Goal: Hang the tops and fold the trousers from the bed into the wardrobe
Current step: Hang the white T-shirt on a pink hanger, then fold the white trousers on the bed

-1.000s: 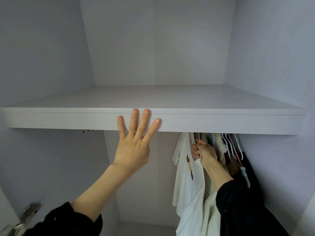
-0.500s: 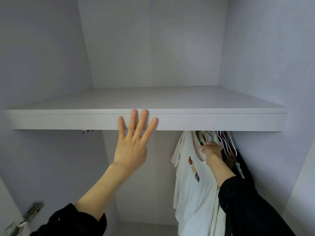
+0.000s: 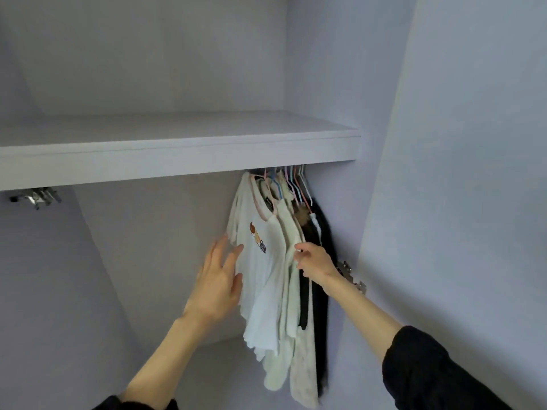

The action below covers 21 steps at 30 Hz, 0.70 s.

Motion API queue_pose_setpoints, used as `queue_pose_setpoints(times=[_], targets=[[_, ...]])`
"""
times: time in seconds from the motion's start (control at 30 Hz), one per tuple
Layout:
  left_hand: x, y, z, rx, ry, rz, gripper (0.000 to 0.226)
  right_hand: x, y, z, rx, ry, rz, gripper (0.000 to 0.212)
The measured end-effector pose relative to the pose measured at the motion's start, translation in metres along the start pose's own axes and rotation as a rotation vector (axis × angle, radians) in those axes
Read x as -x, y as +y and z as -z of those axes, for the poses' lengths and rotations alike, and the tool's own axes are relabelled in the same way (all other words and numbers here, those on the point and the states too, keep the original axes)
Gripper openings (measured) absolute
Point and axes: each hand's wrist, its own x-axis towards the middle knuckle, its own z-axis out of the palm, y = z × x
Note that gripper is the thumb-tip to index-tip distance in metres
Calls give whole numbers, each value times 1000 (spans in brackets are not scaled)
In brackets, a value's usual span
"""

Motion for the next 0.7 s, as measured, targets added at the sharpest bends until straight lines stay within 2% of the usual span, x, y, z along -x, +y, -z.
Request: queue_pose_setpoints(times=[0.1, 0.3, 0.47, 0.6, 0.63, 0.7], targets=[[20, 22, -14, 134, -108, -60, 50, 47, 30, 9, -35, -3, -69, 31], [77, 78, -39, 349, -331, -294, 44, 176, 74, 20, -124, 146, -164, 31], [148, 146, -66, 471, -566, -459, 38, 312, 135, 32, -172, 262, -407, 29], [201, 203, -82, 502, -738, -644, 35, 408, 176, 49, -229, 448, -530, 28], [229, 241, -87, 532, -792, -721, 34, 457, 193, 61, -247, 548, -567, 28], [238, 257, -84, 560, -822, -763, 28, 479, 202, 67, -288, 576, -599, 27]])
